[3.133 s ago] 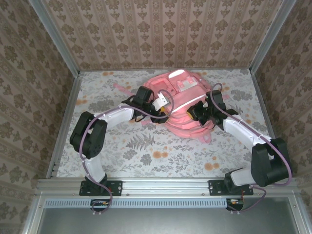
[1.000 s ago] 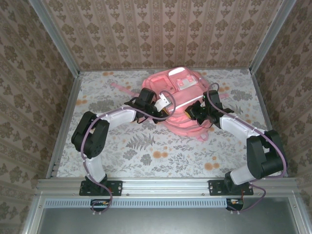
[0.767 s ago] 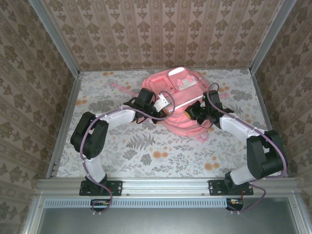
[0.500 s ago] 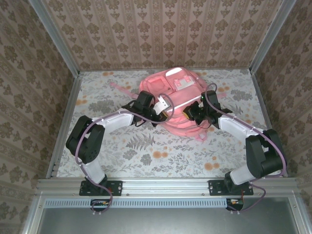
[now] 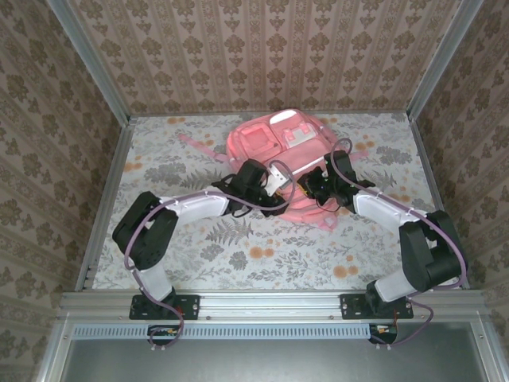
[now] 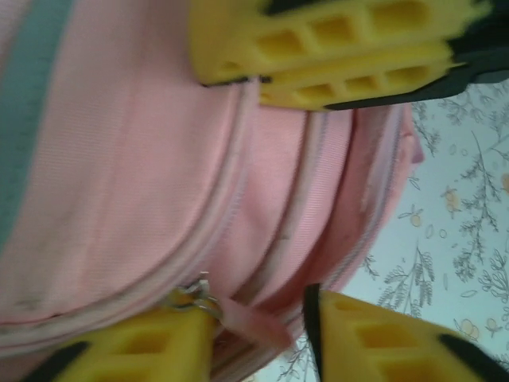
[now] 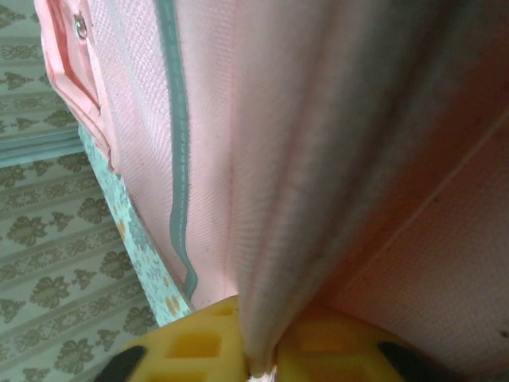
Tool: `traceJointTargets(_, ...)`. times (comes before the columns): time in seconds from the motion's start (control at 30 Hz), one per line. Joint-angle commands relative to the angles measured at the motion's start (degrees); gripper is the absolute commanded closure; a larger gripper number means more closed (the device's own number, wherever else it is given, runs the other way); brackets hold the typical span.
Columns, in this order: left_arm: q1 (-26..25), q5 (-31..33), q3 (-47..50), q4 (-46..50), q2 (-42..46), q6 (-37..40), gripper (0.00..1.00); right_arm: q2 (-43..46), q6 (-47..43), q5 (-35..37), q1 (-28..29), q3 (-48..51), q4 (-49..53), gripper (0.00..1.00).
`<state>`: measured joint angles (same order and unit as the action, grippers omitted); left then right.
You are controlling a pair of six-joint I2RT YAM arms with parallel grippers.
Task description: Pack the student bag
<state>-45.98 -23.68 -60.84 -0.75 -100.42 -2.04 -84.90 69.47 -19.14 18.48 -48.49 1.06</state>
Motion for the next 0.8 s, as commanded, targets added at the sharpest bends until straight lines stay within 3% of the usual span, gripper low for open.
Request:
traceJointTargets(0.0, 0.48, -0.90, 1.25, -2.60, 4.23, -4.63, 0.49, 4.82, -4.32, 2.43, 0.79, -0.37, 4.53, 0.73)
traceJointTargets(0.1, 1.04, 1.97, 4.11, 0.25, 8.86, -4.88, 0.38, 8.65, -8.77, 3.82, 0.79, -0.29, 10.51, 0.60)
traceJointTargets(0.23, 3.78, 7.31, 8.77, 1.98, 15.48, -9.18, 0.28, 12.42, -16.03, 6.86, 2.04, -0.93, 17.96, 0.52)
traceJointTargets(0.5, 10.97, 18.10, 13.96, 4.55, 23.72, -22.76, 0.20, 8.58, -25.56, 20.93, 14.15, -9.02, 28.97, 0.51)
traceJointTargets(0.63, 13.47, 17.63, 12.55, 7.53, 23.73, -27.30, 0.20, 0.23, -24.52, 25.97, 20.10, -14.66, 31.01, 0.53)
traceJointTargets(0.77, 14.50, 15.89, 10.99, 8.96, 22.88, -29.97, 0.21, -7.01, -21.05, 28.24, 22.32, -19.05, 31.61, 0.59)
